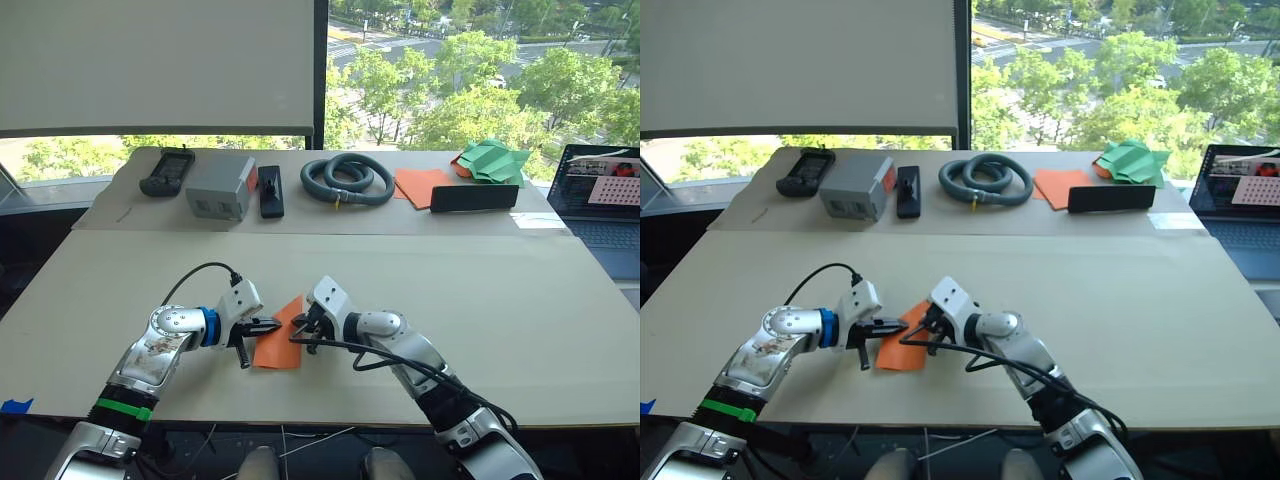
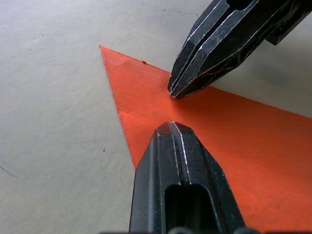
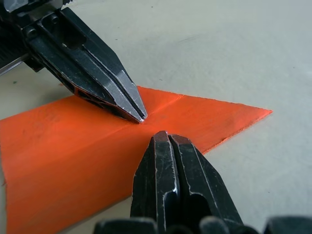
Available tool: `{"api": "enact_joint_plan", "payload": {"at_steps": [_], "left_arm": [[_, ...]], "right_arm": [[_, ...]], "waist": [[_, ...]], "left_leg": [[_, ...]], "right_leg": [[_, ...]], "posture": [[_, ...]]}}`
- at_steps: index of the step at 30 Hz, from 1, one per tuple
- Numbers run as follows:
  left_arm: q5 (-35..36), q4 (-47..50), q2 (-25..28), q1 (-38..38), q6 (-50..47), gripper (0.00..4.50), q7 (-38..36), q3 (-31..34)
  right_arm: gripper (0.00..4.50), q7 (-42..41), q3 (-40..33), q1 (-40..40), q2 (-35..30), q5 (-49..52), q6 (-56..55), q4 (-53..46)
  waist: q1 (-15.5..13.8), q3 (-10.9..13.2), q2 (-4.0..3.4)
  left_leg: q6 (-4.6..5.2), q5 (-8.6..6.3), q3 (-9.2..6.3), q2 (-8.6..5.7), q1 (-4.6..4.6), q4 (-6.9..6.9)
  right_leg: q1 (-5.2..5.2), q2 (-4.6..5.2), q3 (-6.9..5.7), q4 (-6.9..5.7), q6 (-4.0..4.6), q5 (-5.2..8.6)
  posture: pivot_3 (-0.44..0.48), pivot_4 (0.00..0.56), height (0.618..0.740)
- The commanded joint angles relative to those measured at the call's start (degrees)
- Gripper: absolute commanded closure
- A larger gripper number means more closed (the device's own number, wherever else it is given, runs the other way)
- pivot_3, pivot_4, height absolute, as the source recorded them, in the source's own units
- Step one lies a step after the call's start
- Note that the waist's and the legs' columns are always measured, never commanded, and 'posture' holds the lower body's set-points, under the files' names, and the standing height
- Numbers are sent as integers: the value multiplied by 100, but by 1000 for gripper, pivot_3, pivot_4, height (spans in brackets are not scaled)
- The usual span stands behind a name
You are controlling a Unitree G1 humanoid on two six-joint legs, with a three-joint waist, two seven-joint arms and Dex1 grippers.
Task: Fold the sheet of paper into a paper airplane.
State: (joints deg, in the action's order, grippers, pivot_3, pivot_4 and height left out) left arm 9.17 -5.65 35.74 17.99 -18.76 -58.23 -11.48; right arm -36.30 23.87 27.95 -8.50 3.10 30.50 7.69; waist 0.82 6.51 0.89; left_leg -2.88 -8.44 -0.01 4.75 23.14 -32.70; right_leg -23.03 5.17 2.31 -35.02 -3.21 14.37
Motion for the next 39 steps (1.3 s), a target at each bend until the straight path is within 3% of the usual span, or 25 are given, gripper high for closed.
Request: {"api": "enact_joint_plan", "payload": {"at_steps": [1, 13, 20, 32, 39], "left_arm": [[-250, -139, 109, -221, -212, 4491, 25, -203], [-231, 46, 140, -327, -280, 4491, 107, -194], [-226, 127, 208, -383, -309, 4491, 125, -173], [-231, 143, 238, -396, -320, 4491, 94, -180], [-230, 126, 236, -382, -319, 4491, 83, -213]], "right_arm": [[4500, 172, -164, 118, -50, -144, 62, 499], [4500, 258, -356, 767, 128, -194, -443, 1564], [4500, 240, -284, 656, 180, -232, -583, 1637], [4500, -674, 485, -457, -238, -161, 171, -107], [4500, -840, 694, -623, -369, -203, 527, -444]], "waist": [[2, -1, 0], [14, -5, 1], [31, -8, -1], [28, -30, 3], [31, -32, 5]], "left_leg": [[0, 0, 0, 0, 0, 0], [0, 0, 0, 0, -1, 0], [0, 0, 0, 1, -3, 0], [1, -1, 0, 1, -9, 1], [-5, -5, 0, 1, -18, 1]], "right_leg": [[0, -1, 0, 0, 0, 0], [0, -1, 0, -1, 0, 0], [0, -1, 1, -2, 0, 0], [1, -1, 2, -1, 0, 0], [1, 4, 2, 2, 1, 1]], "posture": [[0, 150, 714], [0, 150, 714], [0, 150, 714], [0, 150, 714], [0, 150, 714]]}}
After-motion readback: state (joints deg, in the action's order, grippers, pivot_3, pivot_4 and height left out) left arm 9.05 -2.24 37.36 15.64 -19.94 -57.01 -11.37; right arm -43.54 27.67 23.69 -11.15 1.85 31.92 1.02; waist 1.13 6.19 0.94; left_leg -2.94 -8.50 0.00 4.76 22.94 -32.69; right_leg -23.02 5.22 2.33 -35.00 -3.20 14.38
